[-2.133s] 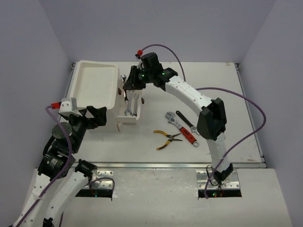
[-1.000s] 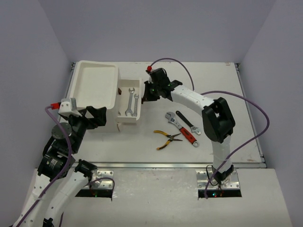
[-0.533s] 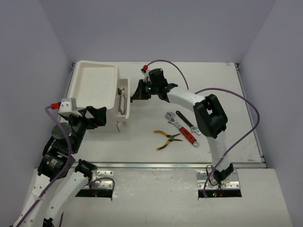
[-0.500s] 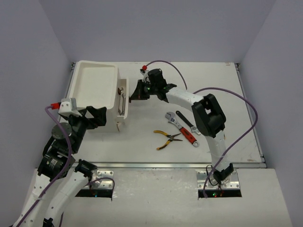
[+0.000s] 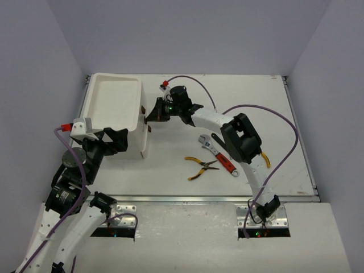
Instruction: Sort the tools into containers
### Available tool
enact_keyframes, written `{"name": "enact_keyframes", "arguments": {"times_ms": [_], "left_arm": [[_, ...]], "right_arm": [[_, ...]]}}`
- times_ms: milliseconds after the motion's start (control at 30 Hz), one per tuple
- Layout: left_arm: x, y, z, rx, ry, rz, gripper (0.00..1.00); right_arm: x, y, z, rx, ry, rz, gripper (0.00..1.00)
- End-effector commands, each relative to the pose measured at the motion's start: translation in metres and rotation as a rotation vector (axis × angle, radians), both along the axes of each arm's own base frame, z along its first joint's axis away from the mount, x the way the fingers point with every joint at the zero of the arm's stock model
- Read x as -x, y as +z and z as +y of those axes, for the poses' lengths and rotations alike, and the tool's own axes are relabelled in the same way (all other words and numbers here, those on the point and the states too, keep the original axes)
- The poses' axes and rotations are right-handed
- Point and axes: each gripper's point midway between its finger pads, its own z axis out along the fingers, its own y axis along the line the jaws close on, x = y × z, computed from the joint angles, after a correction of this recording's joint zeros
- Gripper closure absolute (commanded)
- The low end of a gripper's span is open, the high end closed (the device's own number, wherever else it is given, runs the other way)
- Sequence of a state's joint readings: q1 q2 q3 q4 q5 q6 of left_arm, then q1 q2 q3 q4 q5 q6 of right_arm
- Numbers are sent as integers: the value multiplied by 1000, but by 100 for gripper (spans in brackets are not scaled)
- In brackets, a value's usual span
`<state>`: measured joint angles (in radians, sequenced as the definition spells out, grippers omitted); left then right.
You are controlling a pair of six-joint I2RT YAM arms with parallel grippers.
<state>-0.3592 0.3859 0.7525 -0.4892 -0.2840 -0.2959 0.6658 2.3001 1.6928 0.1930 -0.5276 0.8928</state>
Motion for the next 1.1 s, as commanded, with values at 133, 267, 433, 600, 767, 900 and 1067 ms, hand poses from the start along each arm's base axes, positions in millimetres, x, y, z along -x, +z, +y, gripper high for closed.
{"name": "enact_keyframes", "arguments": {"times_ms": [133,267,433,600,767,900,1067], "left_arm": [[-3,12,0,8,3,-46,0],[-4,11,-1,8,-1,-44,0],[-5,10,-1,4,-1,-39,0],[-5,9,-1,3,2,-35,0],[-6,8,-1,0,-1,-31,0],[-6,9,-2,1,-4,-32,0],[-7,9,-3,-2,-11,-32,0]], "right_arm": [[18,-4,-24,-21,-24,-13,86],[22,-7,-52,-99,-5,-3,60],[35,-24,-48,-139,115,28,44],[27,-50,-37,-161,156,68,41],[13,-52,-21,-223,181,89,41],[9,-57,-16,-254,164,105,43],[8,-62,-10,-300,184,120,46]]}}
